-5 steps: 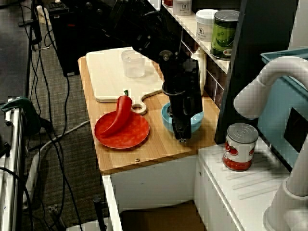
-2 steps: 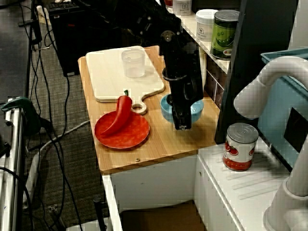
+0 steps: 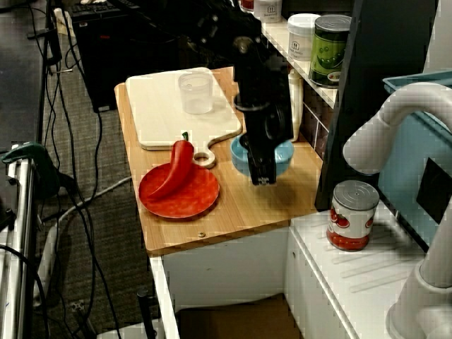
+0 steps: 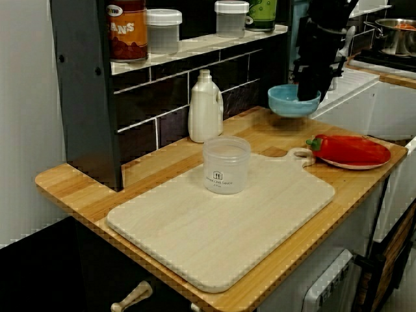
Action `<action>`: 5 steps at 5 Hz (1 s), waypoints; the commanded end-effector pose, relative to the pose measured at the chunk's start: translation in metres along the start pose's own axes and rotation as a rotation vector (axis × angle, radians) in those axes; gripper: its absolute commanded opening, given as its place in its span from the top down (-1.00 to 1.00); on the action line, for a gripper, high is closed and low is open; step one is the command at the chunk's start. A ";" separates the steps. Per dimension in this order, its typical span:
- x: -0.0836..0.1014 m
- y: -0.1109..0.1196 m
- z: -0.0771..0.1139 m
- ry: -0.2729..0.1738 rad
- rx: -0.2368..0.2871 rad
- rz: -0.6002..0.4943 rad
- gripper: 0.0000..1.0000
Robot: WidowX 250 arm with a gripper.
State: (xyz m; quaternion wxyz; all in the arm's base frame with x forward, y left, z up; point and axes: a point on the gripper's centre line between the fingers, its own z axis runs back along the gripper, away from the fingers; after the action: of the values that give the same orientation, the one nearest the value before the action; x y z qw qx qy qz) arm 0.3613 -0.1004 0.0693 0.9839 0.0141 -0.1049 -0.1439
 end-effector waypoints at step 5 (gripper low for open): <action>-0.010 0.021 0.062 -0.107 -0.041 0.040 1.00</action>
State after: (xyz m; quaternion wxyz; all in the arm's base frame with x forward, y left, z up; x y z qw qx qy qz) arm 0.3428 -0.0787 0.1087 0.9839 -0.0155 -0.1246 -0.1276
